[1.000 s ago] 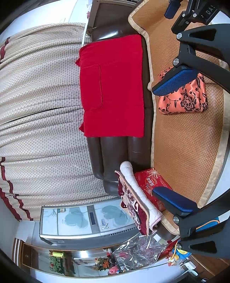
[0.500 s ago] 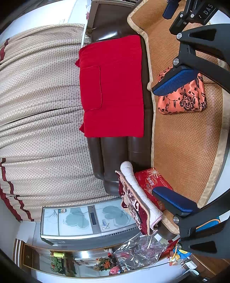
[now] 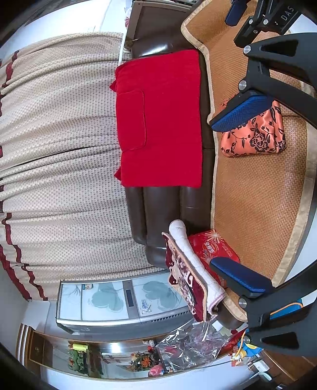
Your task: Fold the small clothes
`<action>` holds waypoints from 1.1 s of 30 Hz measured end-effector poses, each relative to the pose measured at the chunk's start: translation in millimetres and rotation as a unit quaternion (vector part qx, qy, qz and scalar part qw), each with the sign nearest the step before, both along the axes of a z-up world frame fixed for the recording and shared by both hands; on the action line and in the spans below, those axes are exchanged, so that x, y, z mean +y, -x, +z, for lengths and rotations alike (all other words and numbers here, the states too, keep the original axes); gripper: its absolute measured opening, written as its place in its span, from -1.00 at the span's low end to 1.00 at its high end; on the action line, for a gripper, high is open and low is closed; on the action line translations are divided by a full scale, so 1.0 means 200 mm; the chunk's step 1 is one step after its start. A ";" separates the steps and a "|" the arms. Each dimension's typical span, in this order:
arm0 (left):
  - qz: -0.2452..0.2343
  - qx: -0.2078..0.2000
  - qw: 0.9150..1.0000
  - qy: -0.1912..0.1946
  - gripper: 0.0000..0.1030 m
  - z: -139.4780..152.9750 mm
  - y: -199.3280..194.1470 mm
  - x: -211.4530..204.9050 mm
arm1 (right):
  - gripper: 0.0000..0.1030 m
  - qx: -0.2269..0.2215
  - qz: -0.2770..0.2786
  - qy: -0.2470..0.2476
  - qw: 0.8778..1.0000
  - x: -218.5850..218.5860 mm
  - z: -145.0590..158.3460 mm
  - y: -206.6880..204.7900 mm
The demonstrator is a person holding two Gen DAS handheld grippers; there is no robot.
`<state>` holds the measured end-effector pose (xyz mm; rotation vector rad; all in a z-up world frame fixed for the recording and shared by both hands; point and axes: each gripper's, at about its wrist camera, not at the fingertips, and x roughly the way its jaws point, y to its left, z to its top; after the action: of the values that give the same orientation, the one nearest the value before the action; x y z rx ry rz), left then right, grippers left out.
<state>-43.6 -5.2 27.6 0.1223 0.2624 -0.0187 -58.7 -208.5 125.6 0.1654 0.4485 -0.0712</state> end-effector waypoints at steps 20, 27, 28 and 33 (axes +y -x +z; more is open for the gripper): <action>-0.003 0.025 1.000 -0.001 0.98 -0.03 -0.29 -0.04 | 0.24 0.035 -0.006 0.000 0.999 -0.01 -0.03 -0.28; 0.000 0.034 0.999 0.000 0.98 -0.06 -0.43 -0.03 | 0.24 0.050 0.004 0.004 0.999 0.04 -0.06 -0.46; 0.000 0.036 0.999 0.000 0.98 -0.06 -0.45 -0.03 | 0.24 0.052 0.005 0.004 0.999 0.05 -0.07 -0.48; -0.034 0.073 0.997 0.021 0.98 -0.14 -0.61 -0.04 | 0.24 0.060 0.006 -0.001 0.998 0.00 -0.14 -0.63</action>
<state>77.4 -13.5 -0.8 0.0875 0.4035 -0.1020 67.6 -208.0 97.8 0.1604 0.5690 -0.0688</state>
